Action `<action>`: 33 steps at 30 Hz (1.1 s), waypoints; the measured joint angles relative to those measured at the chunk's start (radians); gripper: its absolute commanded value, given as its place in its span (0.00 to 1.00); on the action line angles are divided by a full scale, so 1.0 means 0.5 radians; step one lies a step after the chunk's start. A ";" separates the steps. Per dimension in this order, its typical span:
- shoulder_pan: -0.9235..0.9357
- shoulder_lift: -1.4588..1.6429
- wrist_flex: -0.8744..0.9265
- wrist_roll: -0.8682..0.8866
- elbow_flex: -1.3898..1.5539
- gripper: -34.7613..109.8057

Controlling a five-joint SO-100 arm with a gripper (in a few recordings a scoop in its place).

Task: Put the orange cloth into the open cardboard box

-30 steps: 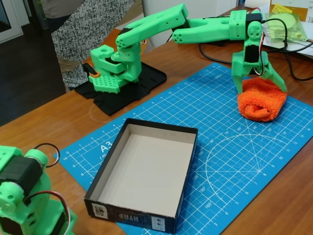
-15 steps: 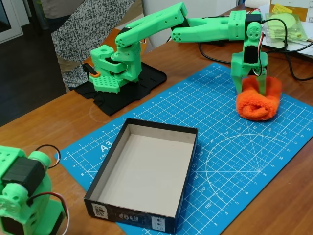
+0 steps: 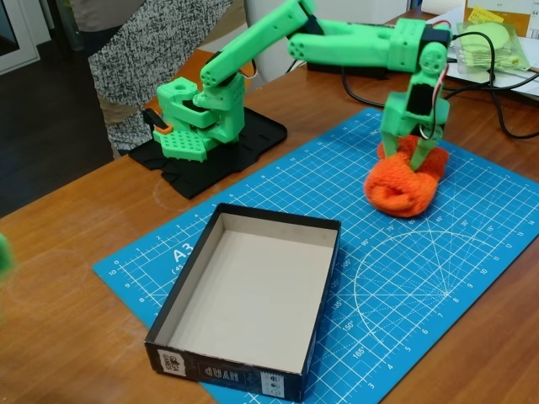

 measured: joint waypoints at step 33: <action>1.684 0.405 -0.018 -1.641 0.368 0.24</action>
